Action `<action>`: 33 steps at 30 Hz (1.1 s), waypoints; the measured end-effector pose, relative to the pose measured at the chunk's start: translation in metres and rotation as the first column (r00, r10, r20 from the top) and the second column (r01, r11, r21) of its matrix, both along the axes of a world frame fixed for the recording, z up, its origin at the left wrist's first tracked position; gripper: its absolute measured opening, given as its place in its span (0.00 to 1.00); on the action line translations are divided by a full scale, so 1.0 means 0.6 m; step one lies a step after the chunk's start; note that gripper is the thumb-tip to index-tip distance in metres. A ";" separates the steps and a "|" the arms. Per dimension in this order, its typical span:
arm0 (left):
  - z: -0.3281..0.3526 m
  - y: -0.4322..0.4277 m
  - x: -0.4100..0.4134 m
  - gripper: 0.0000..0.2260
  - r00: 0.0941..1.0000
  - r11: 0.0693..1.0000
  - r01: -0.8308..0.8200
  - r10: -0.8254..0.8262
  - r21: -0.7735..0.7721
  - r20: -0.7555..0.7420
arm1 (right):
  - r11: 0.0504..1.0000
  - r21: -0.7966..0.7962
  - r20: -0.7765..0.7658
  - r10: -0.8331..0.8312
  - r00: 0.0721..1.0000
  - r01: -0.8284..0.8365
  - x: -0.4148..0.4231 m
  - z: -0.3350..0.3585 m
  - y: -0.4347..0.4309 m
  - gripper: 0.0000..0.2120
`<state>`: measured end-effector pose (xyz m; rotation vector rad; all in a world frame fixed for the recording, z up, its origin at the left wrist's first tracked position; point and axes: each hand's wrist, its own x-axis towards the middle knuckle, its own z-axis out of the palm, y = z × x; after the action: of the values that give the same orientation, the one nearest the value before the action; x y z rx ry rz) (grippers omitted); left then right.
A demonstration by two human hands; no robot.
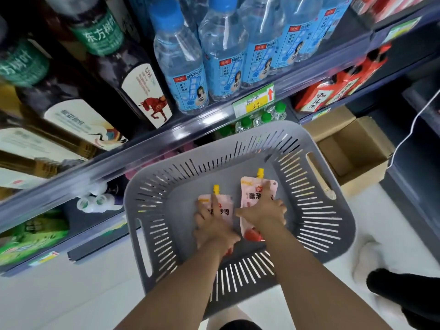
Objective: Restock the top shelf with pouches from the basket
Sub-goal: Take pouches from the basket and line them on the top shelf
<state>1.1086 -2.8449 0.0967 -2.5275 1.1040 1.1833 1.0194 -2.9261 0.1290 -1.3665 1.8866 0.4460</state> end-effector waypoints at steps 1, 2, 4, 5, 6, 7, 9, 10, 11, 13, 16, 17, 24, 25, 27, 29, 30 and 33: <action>-0.002 0.000 -0.002 0.59 0.997 0.997 0.071 -0.070 -0.012 0.029 | 1.000 -0.009 0.008 0.015 1.000 -0.015 -0.001 0.004 0.001 0.57; -0.003 0.001 -0.003 0.57 0.992 0.993 0.114 -0.113 -0.020 0.051 | 0.999 -0.030 0.014 0.028 1.000 -0.028 -0.001 0.009 0.003 0.58; -0.004 0.003 -0.005 0.53 0.991 0.992 0.117 -0.114 -0.043 0.068 | 0.995 -0.092 0.029 0.033 0.999 -0.030 0.001 0.020 0.007 0.58; -0.004 0.004 -0.005 0.51 0.993 0.993 0.103 -0.100 -0.056 0.065 | 0.992 -0.122 0.039 0.033 0.999 -0.028 0.002 0.025 0.009 0.59; -0.004 0.005 -0.002 0.51 0.995 0.994 0.093 -0.090 -0.066 0.047 | 0.989 -0.147 0.050 0.033 0.998 -0.025 0.003 0.030 0.010 0.59; -0.002 0.005 0.001 0.51 0.996 0.994 0.089 -0.089 -0.066 0.014 | 0.986 -0.168 0.062 0.034 0.997 -0.024 0.003 0.037 0.012 0.59; 0.004 0.005 0.014 0.52 0.994 0.993 0.101 -0.102 -0.069 -0.024 | 0.976 -0.217 0.072 0.045 0.996 -0.028 0.001 0.050 0.015 0.58; 0.009 0.004 0.021 0.52 0.993 0.990 0.118 -0.120 -0.079 -0.018 | 0.968 -0.250 0.062 0.051 0.997 -0.034 -0.002 0.057 0.016 0.59; 0.017 0.002 0.028 0.52 0.990 0.987 0.137 -0.138 -0.089 -0.004 | 0.958 -0.283 0.044 0.058 0.997 -0.043 -0.005 0.064 0.017 0.59; 0.042 -0.005 0.041 0.52 0.986 0.981 0.167 -0.165 -0.103 0.032 | 0.943 -0.325 0.004 0.071 0.997 -0.066 -0.013 0.082 0.019 0.58; 0.098 -0.009 0.056 0.52 0.990 0.975 0.141 -0.138 -0.169 0.033 | 0.937 -0.343 -0.002 0.064 0.998 -0.061 -0.018 0.112 0.022 0.55; 0.118 -0.008 0.060 0.52 0.991 0.968 0.132 -0.130 -0.212 0.024 | 0.935 -0.351 0.005 0.047 0.999 -0.043 -0.018 0.122 0.024 0.55; 0.270 0.032 0.109 0.51 0.969 0.855 0.247 -0.219 -0.457 0.114 | 0.883 -0.469 0.043 -0.013 0.999 0.031 0.014 0.203 0.077 0.56; 0.292 0.043 0.119 0.51 0.964 0.831 0.266 -0.234 -0.488 0.127 | 0.868 -0.496 0.050 -0.013 0.999 0.036 0.022 0.216 0.090 0.56; 0.334 0.072 0.143 0.50 0.957 0.779 0.288 -0.245 -0.556 0.152 | 0.832 -0.552 0.068 -0.013 0.998 0.049 0.041 0.247 0.121 0.55; 0.375 0.109 0.172 0.50 0.945 0.718 0.328 -0.251 -0.614 0.211 | 0.789 -0.613 0.059 0.005 0.998 0.033 0.063 0.282 0.160 0.55; 0.395 0.131 0.187 0.50 0.936 0.687 0.351 -0.254 -0.636 0.243 | 0.766 -0.643 0.020 0.029 0.999 -0.010 0.075 0.301 0.181 0.56; 0.449 0.198 0.238 0.49 0.915 0.609 0.403 -0.243 -0.683 0.322 | 0.659 -0.722 -0.155 0.147 0.977 -0.213 0.112 0.358 0.241 0.57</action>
<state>1.2512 -2.7261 0.3660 -2.6474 2.2280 0.3777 1.0868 -2.7816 0.3439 -2.1001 2.1043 -0.2332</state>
